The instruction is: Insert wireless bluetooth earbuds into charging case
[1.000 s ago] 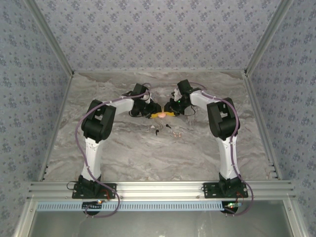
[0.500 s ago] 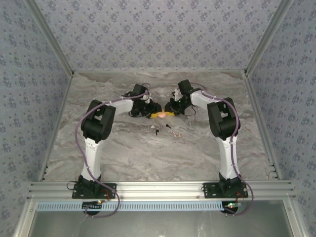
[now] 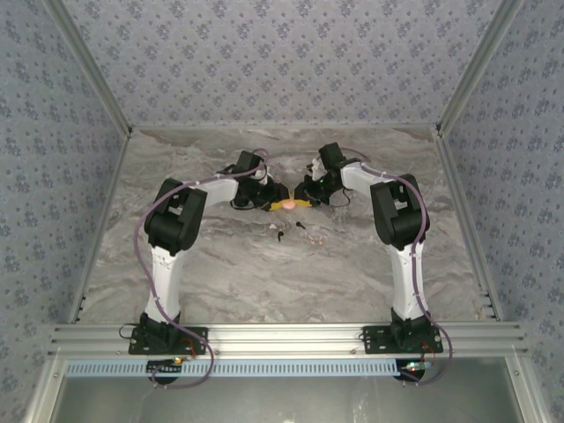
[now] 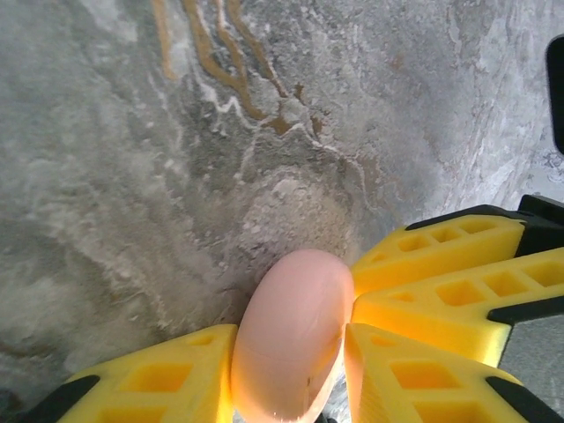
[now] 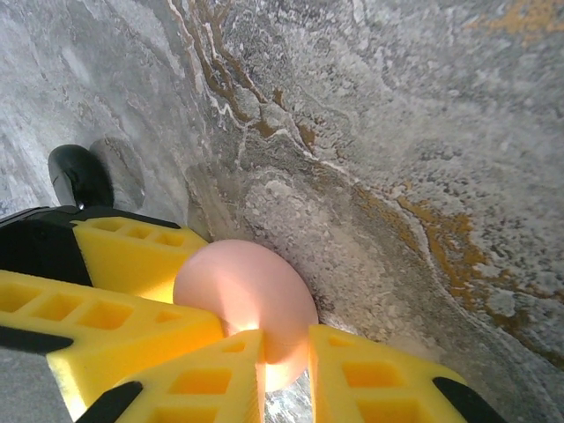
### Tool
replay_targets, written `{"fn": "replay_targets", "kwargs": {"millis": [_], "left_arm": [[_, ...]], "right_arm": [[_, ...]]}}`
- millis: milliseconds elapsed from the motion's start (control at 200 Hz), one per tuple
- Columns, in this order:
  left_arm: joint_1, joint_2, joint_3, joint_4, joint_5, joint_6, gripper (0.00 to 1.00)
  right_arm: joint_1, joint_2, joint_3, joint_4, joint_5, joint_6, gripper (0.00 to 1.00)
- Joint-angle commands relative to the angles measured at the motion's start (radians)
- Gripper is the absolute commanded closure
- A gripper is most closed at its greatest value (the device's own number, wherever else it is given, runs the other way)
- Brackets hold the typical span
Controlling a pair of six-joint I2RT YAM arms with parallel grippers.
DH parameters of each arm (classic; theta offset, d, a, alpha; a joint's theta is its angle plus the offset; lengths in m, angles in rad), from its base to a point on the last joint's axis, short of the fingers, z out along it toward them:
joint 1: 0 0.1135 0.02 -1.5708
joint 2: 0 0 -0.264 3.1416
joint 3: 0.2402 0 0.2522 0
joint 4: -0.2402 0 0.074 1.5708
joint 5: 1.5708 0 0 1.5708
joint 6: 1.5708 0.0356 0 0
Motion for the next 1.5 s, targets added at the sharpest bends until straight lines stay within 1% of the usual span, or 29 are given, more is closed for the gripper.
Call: {"fn": "replay_targets", "kwargs": {"millis": [0, 190, 230, 315, 440, 620, 765, 840, 969, 1099, 1214, 1354, 1494], "left_arm": [[-0.019, -0.016, -0.010, 0.050, 0.031, -0.019, 0.65], [-0.019, -0.016, -0.009, 0.050, 0.024, -0.023, 0.68], [-0.020, -0.018, -0.011, 0.046, 0.019, -0.022, 0.71], [-0.020, -0.026, -0.015, 0.038, 0.005, -0.015, 0.76], [-0.017, -0.055, -0.022, 0.013, -0.026, 0.005, 0.77], [-0.011, -0.126, -0.048, 0.000, -0.046, 0.039, 0.80], [0.001, -0.221, -0.095, 0.039, -0.047, 0.054, 0.80], [0.008, -0.277, -0.122, 0.069, -0.035, 0.064, 0.80], [0.019, -0.379, -0.172, 0.136, 0.001, 0.080, 0.81], [0.031, -0.481, -0.220, 0.212, 0.045, 0.090, 0.81], [0.034, -0.561, -0.241, 0.271, 0.088, 0.102, 0.82], [0.033, -0.634, -0.259, 0.344, 0.131, 0.088, 0.82], [0.032, -0.670, -0.265, 0.400, 0.163, 0.067, 0.82]], "right_arm": [[0.002, -0.015, -0.029, -0.017, -0.004, 0.015, 0.80], [-0.001, -0.023, -0.034, -0.015, -0.005, 0.015, 0.80], [-0.003, -0.027, -0.037, -0.017, -0.001, 0.016, 0.80], [-0.006, -0.047, -0.048, -0.018, 0.016, 0.012, 0.78], [-0.017, -0.090, -0.071, -0.018, 0.036, 0.006, 0.75], [-0.042, -0.197, -0.140, 0.008, 0.044, -0.007, 0.71], [-0.068, -0.317, -0.208, 0.040, 0.029, -0.049, 0.67], [-0.084, -0.382, -0.243, 0.064, -0.002, -0.073, 0.64], [-0.114, -0.498, -0.296, 0.126, -0.093, -0.095, 0.63], [-0.123, -0.588, -0.295, 0.127, -0.146, -0.129, 0.59], [-0.125, -0.638, -0.286, 0.142, -0.217, -0.130, 0.56], [-0.117, -0.673, -0.281, 0.207, -0.315, -0.097, 0.53], [-0.087, -0.689, -0.253, 0.233, -0.360, -0.098, 0.49]]}}
